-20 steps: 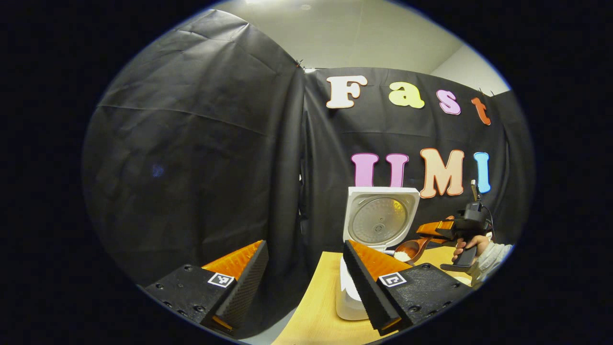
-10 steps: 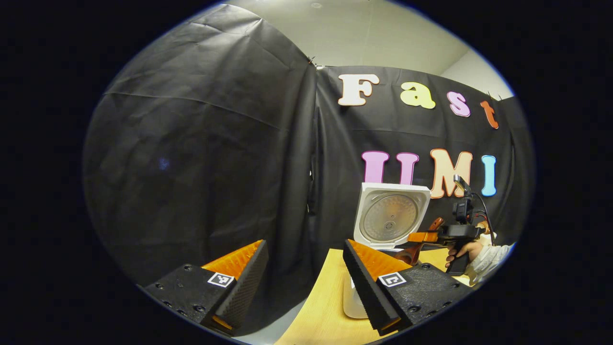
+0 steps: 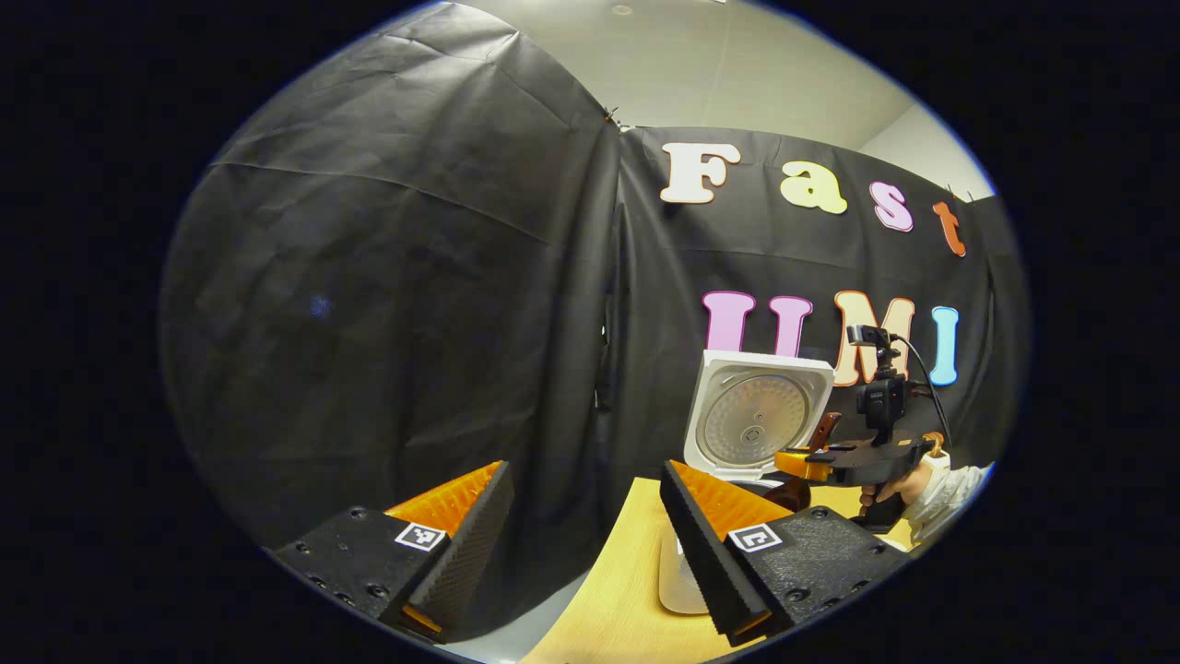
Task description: Close the left gripper, press the button to open the rice cooker; take a wooden spoon from the chopstick holder with the right hand, scoop a spoonful of rice and pour it into the rice cooker, then put the wooden spoon back into the chopstick holder.
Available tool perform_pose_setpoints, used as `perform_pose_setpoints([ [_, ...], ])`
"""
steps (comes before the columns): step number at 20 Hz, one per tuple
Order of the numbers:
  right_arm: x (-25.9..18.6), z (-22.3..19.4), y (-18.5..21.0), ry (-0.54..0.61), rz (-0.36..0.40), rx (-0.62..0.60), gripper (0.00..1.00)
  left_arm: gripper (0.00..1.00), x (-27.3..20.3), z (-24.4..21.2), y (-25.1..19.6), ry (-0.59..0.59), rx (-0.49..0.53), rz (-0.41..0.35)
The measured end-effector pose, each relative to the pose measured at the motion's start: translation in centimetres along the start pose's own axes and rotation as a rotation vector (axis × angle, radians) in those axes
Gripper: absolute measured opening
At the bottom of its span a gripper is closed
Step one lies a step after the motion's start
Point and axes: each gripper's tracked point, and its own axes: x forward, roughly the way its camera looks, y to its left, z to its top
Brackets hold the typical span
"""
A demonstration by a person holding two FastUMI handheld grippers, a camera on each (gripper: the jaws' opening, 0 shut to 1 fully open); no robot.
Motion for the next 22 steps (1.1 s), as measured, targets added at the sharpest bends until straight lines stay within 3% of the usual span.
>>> perform_pose_setpoints([
  [9, -1.6, 3.4, 3.1, -0.164, -0.005, -0.454, 0.21, 0.93, 0.2, 0.5, -0.6, -0.014, -0.005, -0.011],
  [11, -2.1, 3.8, 3.6, -0.183, 0.0, -0.486, 0.19, 0.93, 0.3, 0.7, -1.1, -0.021, -0.005, -0.02],
  [16, -2.5, 3.6, 2.0, -0.102, 0.066, -0.202, 0.21, 0.93, 0.4, 1.6, -2.6, -0.045, 0.001, -0.042],
  [22, -6.3, 6.0, -3.0, -0.114, 0.054, 0.073, 0.21, 0.93, 0.8, 2.7, -6.1, -0.072, 0.009, -0.091],
])
